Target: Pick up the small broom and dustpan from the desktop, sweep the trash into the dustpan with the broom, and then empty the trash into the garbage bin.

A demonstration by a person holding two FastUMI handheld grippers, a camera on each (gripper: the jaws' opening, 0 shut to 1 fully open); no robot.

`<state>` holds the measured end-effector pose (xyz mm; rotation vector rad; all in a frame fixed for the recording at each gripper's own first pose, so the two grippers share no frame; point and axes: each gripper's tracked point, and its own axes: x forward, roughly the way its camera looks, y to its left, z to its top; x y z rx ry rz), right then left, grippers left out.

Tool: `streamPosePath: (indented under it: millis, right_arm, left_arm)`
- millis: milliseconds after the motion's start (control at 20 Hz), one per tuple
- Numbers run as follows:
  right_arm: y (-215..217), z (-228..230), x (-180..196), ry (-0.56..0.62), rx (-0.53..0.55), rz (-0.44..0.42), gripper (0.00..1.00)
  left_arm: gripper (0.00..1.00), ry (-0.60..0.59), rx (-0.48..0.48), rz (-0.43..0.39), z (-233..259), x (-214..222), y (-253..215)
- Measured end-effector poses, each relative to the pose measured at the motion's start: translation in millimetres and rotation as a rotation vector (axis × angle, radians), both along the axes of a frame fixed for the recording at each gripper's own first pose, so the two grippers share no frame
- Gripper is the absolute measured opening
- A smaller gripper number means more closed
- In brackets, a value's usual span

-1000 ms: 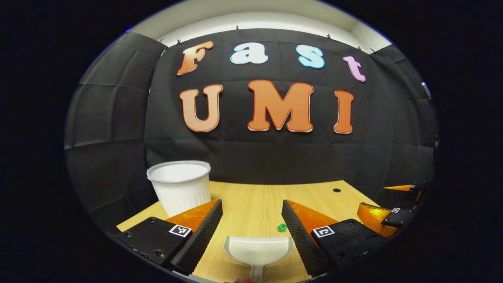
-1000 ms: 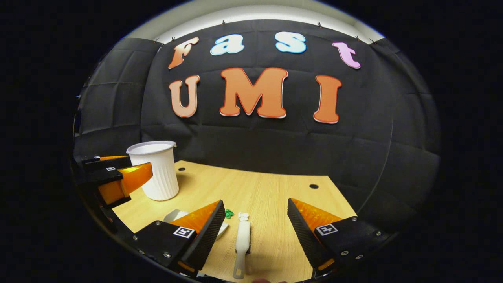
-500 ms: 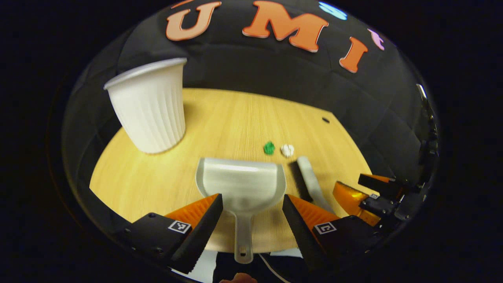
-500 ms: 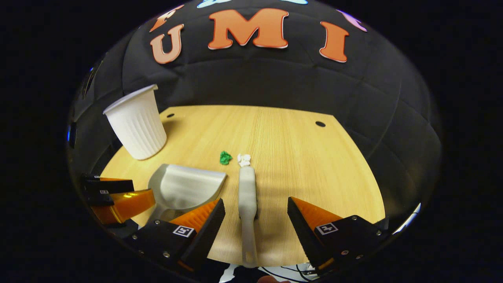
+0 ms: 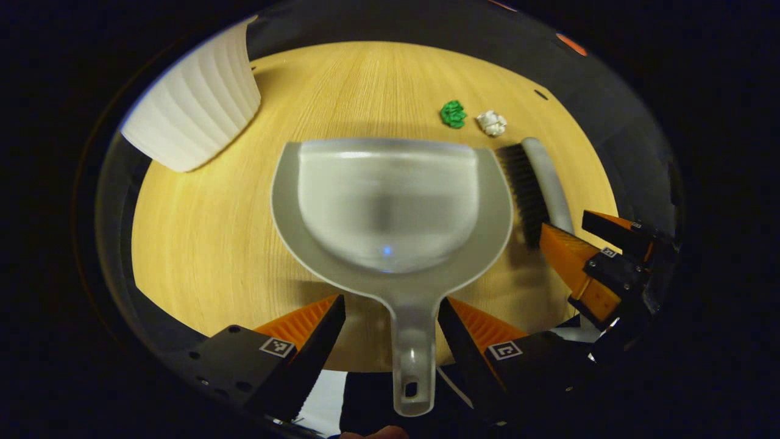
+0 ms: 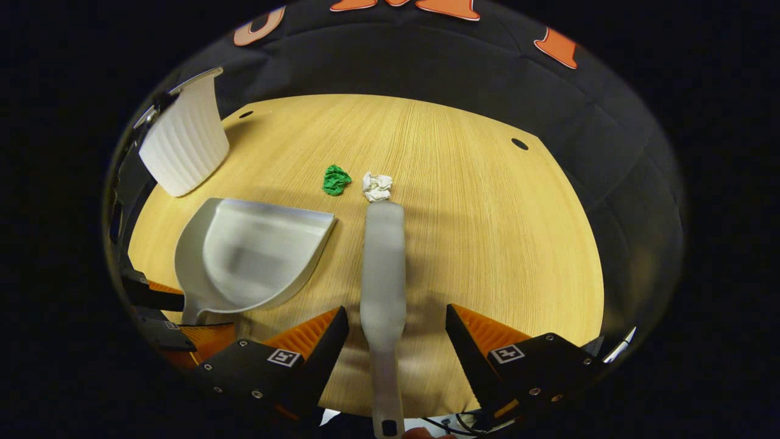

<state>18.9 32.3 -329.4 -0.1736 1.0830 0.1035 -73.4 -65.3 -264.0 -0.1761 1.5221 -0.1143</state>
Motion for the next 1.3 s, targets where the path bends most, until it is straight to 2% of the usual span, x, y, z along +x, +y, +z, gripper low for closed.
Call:
streamPosePath:
  millis: [200,350,400,500,550,600,650,700,750,800,850,900,950,1000,1050,1100,1300]
  right_arm:
    - [4,-16,12,0.072,-0.013,-0.004,0.97]
    - [3,-26,15,0.115,-0.037,-0.005,0.96]
    - [7,-28,16,0.127,-0.021,-0.013,0.93]
    - [13,-30,17,0.150,-0.001,-0.016,0.76]
    - [14,-27,16,0.170,0.002,-0.026,0.50]
    - [15,-32,15,0.182,0.009,-0.026,0.55]
    - [15,-32,15,0.198,0.016,-0.015,0.53]
    - [13,-31,16,0.206,0.022,-0.017,0.43]
    - [11,-30,18,0.214,0.034,-0.029,0.41]
    - [7,-28,20,0.221,0.045,-0.046,0.31]
    - [3,-27,24,0.226,0.055,-0.058,0.38]
    - [-4,-24,28,0.227,0.056,-0.068,0.37]
    - [-11,-22,35,0.224,0.054,-0.073,0.28]
    - [-18,-19,44,0.213,0.051,-0.083,0.28]
    - [-26,-17,55,0.202,0.038,-0.091,0.36]
    - [-33,-14,67,0.186,0.031,-0.095,0.36]
    - [-39,-16,116,0.181,0.017,-0.015,0.36]
  left_arm:
    - [0.98,0.023,0.020,-0.070,-12,10,8]
    - [0.88,0.063,0.040,-0.127,-9,7,11]
    - [0.85,0.066,0.027,-0.122,-9,7,8]
    - [0.45,0.093,0.043,-0.130,-4,8,6]
    - [0.42,0.100,0.039,-0.135,-3,9,7]
    - [0.41,0.102,0.032,-0.136,-1,10,8]
    - [0.37,0.104,0.019,-0.148,0,10,6]
    - [0.36,0.102,0.018,-0.156,-3,8,7]
    - [0.36,0.102,0.016,-0.162,-3,9,8]
    - [0.34,0.101,0.011,-0.159,-3,10,8]
    - [0.33,0.104,0.004,-0.161,-1,11,9]
    - [0.32,0.100,0.003,-0.164,0,13,11]
    - [0.32,0.098,0.003,-0.173,1,12,12]
    - [0.32,0.098,0.005,-0.181,0,12,13]
    - [0.32,0.099,0.008,-0.193,1,11,16]
    - [0.34,0.099,0.008,-0.210,1,12,18]
    - [0.32,0.090,0.001,-0.341,6,21,36]
